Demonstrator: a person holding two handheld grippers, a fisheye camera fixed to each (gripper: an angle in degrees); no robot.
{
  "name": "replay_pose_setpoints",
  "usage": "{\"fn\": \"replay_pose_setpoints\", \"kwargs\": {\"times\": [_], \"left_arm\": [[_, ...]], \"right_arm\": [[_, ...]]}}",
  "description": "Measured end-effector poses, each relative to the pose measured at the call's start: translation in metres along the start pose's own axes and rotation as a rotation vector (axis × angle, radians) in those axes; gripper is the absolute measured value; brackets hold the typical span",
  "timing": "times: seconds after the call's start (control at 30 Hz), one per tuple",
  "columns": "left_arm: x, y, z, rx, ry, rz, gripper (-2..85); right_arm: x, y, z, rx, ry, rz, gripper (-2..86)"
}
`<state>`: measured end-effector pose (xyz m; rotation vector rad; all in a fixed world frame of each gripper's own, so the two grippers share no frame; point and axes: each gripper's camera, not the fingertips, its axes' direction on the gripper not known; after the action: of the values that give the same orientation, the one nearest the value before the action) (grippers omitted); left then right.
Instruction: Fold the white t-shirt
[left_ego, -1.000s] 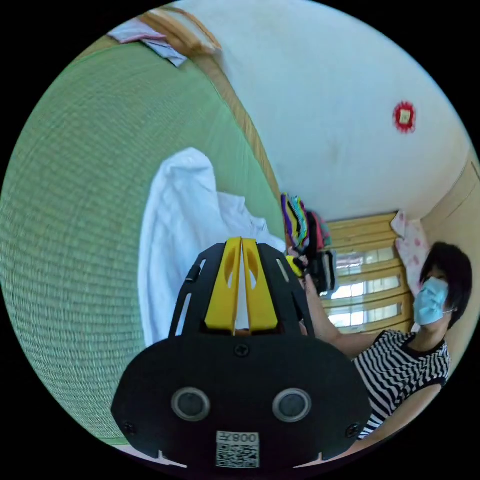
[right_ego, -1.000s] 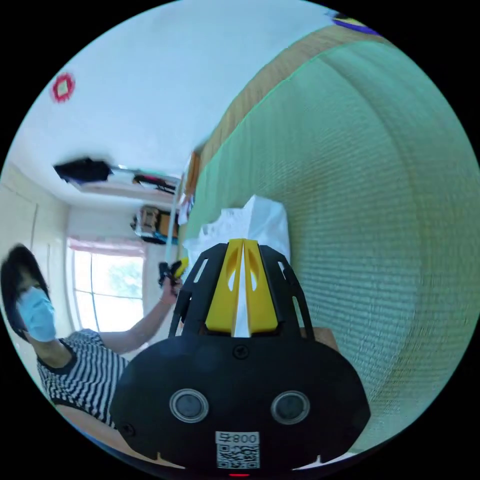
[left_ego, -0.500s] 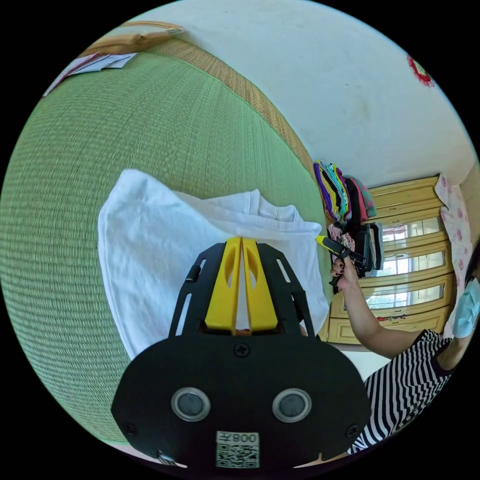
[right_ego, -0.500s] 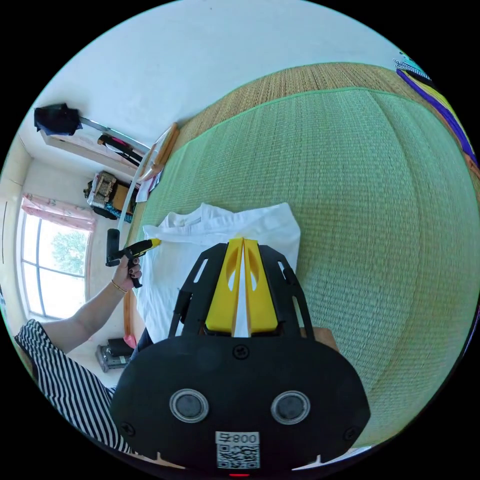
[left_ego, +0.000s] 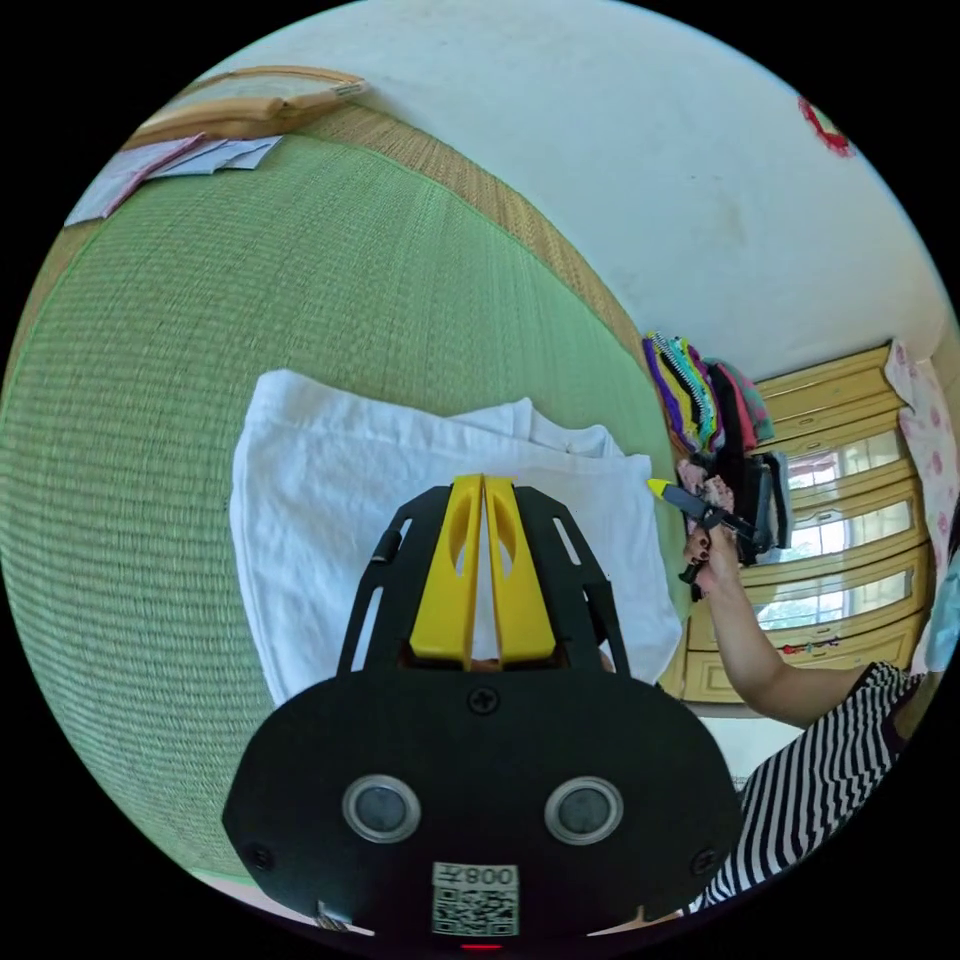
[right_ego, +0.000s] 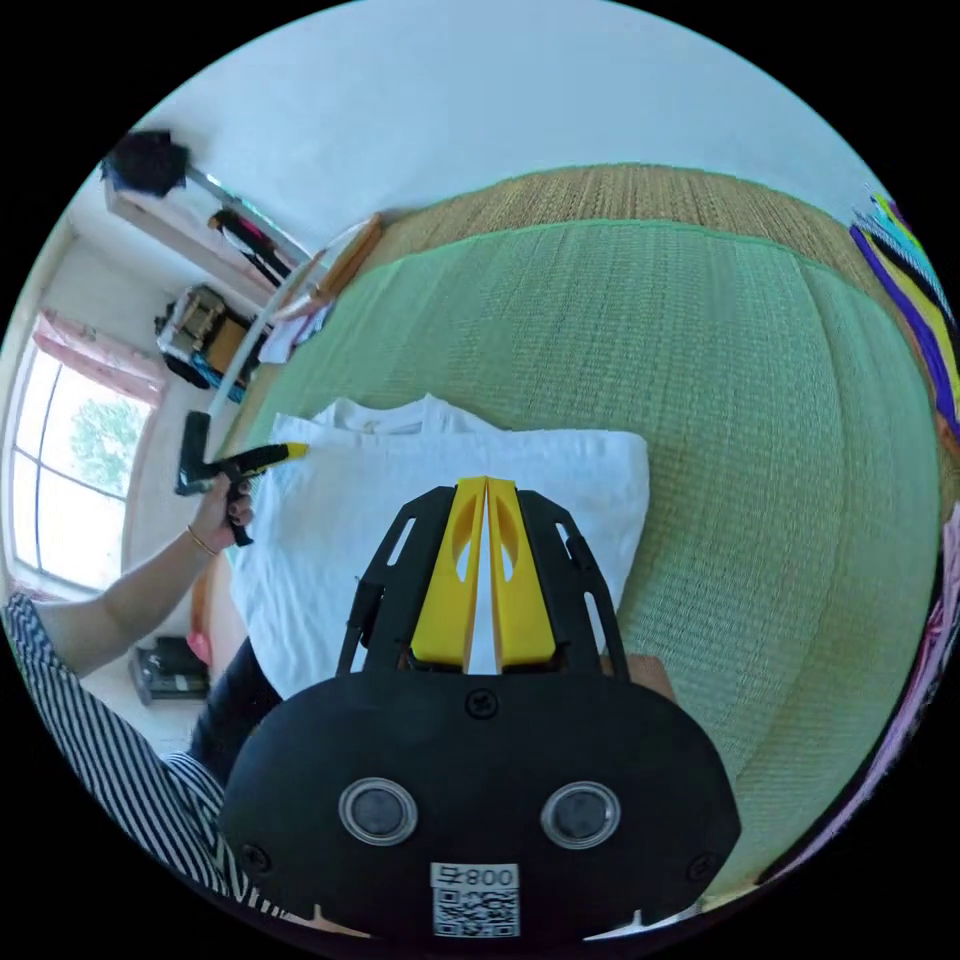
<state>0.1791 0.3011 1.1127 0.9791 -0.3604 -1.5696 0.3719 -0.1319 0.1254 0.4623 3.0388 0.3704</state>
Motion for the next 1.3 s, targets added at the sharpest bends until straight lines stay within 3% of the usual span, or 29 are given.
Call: {"fn": "replay_pose_setpoints", "kwargs": {"times": [0.1, 0.17, 0.4, 0.63, 0.87, 0.93, 1.03, 1.13, 1.3], "left_arm": [[0.007, 0.008, 0.007, -0.009, -0.041, 0.036, 0.1], [0.013, 0.012, 0.01, -0.018, -0.071, 0.062, 0.0], [0.031, 0.036, 0.001, 0.046, -0.165, 0.097, 0.2], [0.019, 0.055, -0.001, 0.025, -0.441, 0.069, 0.1], [0.006, 0.08, -0.007, 0.054, -0.367, 0.028, 0.1], [0.009, 0.093, -0.017, 0.127, -0.403, 0.049, 0.1], [-0.005, 0.106, -0.013, 0.094, -0.466, 0.016, 0.2], [-0.024, 0.118, -0.017, 0.123, -0.367, -0.053, 0.2], [-0.022, 0.137, -0.027, 0.159, -0.341, 0.01, 0.2]], "right_arm": [[-0.034, -0.004, 0.025, -0.104, 0.182, -0.098, 0.1], [-0.058, 0.001, 0.026, -0.066, 0.269, -0.163, 0.1], [-0.074, -0.002, 0.014, -0.096, 0.229, -0.102, 0.1], [-0.1, -0.005, 0.011, -0.113, 0.295, -0.139, 0.1], [-0.101, 0.007, -0.005, -0.079, 0.314, -0.108, 0.1], [-0.097, 0.013, -0.023, -0.01, 0.355, -0.08, 0.1], [-0.074, 0.022, -0.037, 0.015, 0.365, 0.003, 0.1], [-0.053, 0.031, -0.035, -0.014, 0.321, 0.05, 0.1], [-0.078, 0.048, -0.052, 0.032, 0.288, -0.034, 0.1]]}}
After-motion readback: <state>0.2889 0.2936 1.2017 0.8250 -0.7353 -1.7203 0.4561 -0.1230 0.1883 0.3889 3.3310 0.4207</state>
